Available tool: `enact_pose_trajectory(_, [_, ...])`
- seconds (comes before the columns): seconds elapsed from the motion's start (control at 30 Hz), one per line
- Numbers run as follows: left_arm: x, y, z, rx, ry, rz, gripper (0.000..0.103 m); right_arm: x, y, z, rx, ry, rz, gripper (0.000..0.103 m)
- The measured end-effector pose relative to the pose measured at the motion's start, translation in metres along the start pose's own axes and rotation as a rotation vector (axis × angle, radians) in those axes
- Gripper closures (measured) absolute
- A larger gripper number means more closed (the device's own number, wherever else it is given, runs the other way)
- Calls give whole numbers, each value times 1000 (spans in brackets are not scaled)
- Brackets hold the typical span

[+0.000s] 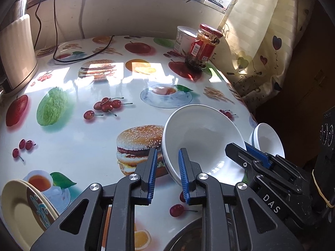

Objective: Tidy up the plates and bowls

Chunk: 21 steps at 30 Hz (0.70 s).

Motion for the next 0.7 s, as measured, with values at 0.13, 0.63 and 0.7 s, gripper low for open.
enact_pose_trajectory(0.13, [1, 0, -1, 2, 8, 2, 84, -1, 1, 0, 2, 1, 10, 85])
enact_pose_trajectory(0.63, [2, -1, 0, 8, 11, 3, 86, -1, 0, 0, 6, 0, 4, 87])
enact_pose_trajectory(0.7, [1, -3, 1, 11, 8, 0, 86, 0, -2, 1, 10, 0, 4, 88])
Point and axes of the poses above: each gripper's, at about its wrist camera, not at the fingertips, and y roughly the way its jaws point, x to its right, z to its top, the point moved 6 cm from there along y, roughly the way its jaws point, and after that the axes turned 2 degrees about -x, right-handed, at the moved point
